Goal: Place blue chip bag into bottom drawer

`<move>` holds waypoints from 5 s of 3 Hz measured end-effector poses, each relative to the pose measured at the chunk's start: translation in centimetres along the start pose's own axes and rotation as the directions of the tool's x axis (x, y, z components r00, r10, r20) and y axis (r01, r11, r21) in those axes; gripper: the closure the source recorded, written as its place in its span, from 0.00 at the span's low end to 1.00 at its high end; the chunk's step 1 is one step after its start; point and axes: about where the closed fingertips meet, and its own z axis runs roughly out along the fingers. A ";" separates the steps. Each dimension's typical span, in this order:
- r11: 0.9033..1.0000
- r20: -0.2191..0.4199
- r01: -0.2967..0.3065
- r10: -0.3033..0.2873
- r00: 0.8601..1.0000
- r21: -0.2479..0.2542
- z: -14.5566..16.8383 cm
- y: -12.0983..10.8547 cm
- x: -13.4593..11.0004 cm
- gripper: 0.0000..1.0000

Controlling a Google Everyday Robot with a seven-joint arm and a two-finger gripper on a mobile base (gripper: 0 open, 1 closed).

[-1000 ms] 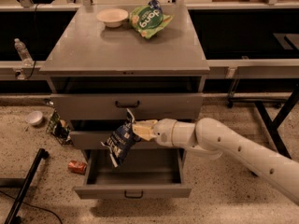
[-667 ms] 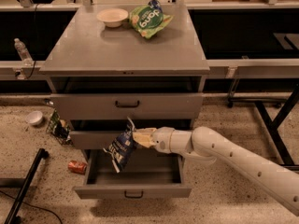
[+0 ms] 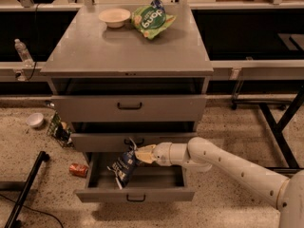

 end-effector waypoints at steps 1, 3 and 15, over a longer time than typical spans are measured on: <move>1.000 -0.003 -0.002 0.002 1.000 0.000 0.1 -0.2 0.2 1.00; 0.996 -0.024 0.017 -0.015 1.000 0.083 2.2 -3.7 5.1 1.00; 0.891 0.066 -0.080 0.057 0.996 0.448 -3.1 -9.1 14.8 0.00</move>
Offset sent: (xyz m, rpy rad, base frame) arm 0.0039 -0.0008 -0.0801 -0.0030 0.0302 -0.0777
